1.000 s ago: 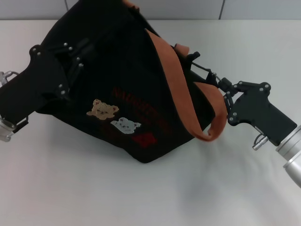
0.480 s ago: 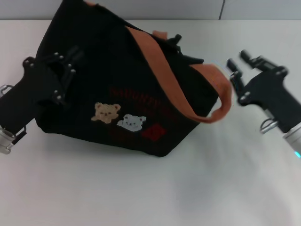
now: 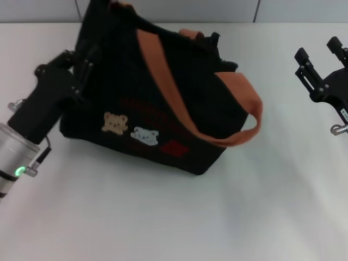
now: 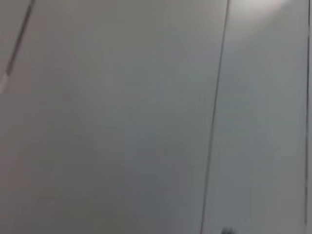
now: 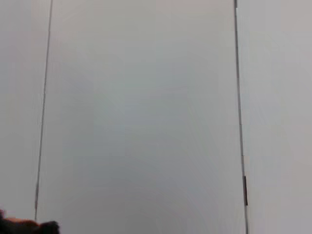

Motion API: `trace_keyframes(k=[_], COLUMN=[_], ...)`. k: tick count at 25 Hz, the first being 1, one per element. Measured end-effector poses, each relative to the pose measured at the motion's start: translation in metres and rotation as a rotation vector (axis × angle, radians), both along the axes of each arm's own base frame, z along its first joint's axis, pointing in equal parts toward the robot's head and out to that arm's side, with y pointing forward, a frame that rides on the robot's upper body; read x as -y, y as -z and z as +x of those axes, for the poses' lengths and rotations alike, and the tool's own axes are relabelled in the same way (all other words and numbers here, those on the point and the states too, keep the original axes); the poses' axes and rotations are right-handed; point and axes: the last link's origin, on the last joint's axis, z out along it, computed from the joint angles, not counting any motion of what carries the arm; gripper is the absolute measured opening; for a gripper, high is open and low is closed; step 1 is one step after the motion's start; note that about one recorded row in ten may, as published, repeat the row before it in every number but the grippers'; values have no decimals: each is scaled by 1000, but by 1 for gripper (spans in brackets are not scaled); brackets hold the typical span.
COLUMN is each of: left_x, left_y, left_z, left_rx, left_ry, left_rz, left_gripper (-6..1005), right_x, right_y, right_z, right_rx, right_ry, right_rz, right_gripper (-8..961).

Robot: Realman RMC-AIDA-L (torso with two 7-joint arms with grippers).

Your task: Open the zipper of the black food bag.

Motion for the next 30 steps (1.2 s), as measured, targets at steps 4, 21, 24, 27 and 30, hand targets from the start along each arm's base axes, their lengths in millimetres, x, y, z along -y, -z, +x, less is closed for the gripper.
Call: trace_keyframes(k=[4, 21, 24, 27, 30], left_x=[10, 75, 74, 71, 68], left_y=[-19, -86, -76, -69, -66], left_z=[-9, -31, -29, -25, -23], left_rx=[88, -225, -253, -263, -266], left_ry=[-27, 330, 354, 369, 378], left_rz=[91, -339, -447, -506, -538], left_gripper=[142, 834, 835, 837, 838], right_x=[1, 30, 43, 45, 42], right_y=[-3, -42, -30, -21, -17], right_z=[3, -38, -52, -60, -62], right_rx=[-29, -184, -82, -21, -1], right_ry=[11, -487, -628, -669, -664], right_rz=[-8, -862, -1012, -1063, -1061], right_gripper=[678, 756, 777, 809, 820])
